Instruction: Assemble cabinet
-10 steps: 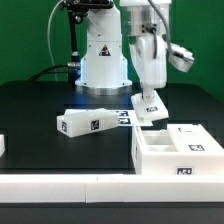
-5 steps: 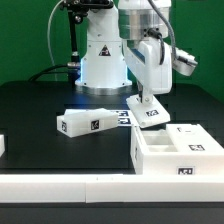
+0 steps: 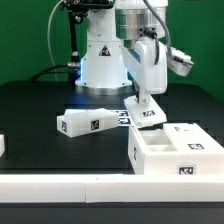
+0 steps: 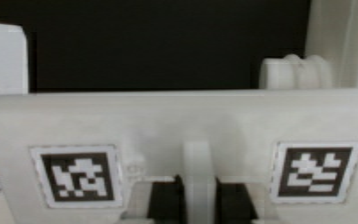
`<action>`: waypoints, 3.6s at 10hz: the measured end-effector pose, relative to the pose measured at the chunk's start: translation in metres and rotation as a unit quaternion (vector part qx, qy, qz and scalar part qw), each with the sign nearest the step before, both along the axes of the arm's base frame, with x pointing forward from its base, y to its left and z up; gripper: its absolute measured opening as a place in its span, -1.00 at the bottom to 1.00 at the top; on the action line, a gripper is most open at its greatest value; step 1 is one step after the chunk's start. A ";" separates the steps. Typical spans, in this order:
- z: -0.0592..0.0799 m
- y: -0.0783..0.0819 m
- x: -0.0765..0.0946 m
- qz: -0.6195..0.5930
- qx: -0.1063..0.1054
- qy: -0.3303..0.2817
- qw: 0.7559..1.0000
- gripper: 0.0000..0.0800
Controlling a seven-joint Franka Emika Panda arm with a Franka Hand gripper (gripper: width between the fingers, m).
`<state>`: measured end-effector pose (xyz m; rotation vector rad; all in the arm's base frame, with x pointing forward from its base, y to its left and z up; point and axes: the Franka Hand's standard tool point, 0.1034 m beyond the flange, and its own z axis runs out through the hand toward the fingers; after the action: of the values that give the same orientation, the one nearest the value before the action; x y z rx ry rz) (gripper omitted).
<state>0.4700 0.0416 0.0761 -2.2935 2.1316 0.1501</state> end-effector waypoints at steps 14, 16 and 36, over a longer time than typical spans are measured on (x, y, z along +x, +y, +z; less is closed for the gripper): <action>-0.002 -0.003 -0.007 -0.002 0.000 0.005 1.000 -0.84; 0.000 -0.005 -0.006 -0.005 0.002 0.003 1.000 -0.84; 0.006 -0.013 -0.012 -0.021 0.007 -0.008 1.000 -0.84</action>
Offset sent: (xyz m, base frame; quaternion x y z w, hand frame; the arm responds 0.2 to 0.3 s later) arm -0.0077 -0.0054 -0.0006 -0.0021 0.0015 -0.0035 1.0000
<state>0.4576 0.0283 0.0820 -2.2330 2.1621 0.1446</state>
